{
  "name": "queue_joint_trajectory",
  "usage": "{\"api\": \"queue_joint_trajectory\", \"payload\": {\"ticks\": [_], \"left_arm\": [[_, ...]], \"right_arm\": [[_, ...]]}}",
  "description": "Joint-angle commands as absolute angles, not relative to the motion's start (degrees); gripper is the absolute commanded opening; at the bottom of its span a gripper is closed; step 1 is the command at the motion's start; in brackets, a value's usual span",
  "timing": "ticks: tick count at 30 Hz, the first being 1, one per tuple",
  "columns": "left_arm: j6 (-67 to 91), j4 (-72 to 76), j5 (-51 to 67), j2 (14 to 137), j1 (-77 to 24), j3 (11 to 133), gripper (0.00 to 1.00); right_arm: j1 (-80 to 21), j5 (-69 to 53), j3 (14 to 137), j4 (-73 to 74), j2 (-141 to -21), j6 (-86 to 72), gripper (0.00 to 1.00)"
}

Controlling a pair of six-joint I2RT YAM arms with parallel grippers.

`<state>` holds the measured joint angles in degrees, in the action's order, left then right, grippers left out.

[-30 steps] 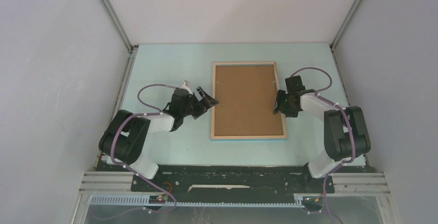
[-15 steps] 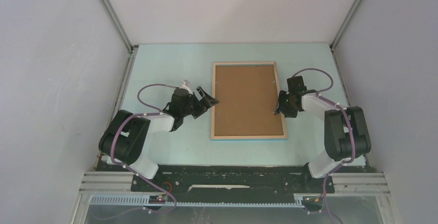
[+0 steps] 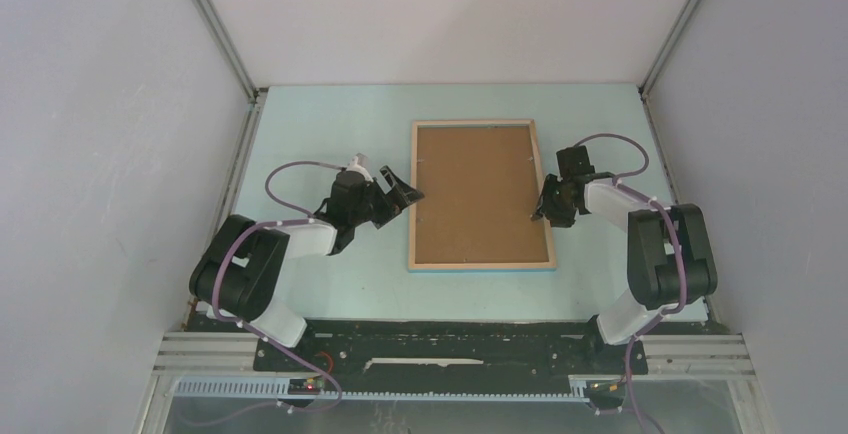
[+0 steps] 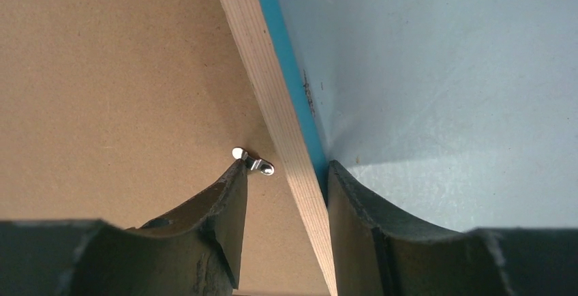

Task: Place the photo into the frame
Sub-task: Install the photo frame at the center of the board.

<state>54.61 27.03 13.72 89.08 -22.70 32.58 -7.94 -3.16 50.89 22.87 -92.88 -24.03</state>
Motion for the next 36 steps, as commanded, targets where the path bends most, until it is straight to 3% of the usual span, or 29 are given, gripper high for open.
{"api": "queue_joint_trajectory", "payload": {"ticks": [1, 11, 26, 33, 34, 36], "left_arm": [[54.7, 29.3, 13.4, 87.0, -23.0, 31.2, 0.99], [55.0, 29.7, 13.5, 86.8, -23.0, 30.9, 0.99], [55.2, 29.9, 13.4, 86.7, -22.9, 30.7, 0.99], [54.4, 30.5, 13.9, 85.9, -22.9, 30.3, 1.0], [54.3, 30.7, 14.2, 85.9, -22.9, 30.2, 1.0], [54.1, 31.3, 14.5, 85.8, -23.0, 30.0, 1.0]], "right_arm": [[-7.9, -0.2, 51.7, 19.7, -95.6, -29.1, 0.3], [-8.8, 4.0, 51.3, 20.7, -95.0, -37.5, 0.0], [-10.5, 2.8, 44.4, 16.1, -90.2, -57.9, 0.0], [-9.6, -0.9, 44.2, 12.0, -89.0, -54.4, 0.0], [-9.4, -1.7, 44.5, 11.9, -88.2, -51.7, 0.05], [-9.4, -1.1, 44.7, 12.2, -85.9, -45.6, 0.34]]}}
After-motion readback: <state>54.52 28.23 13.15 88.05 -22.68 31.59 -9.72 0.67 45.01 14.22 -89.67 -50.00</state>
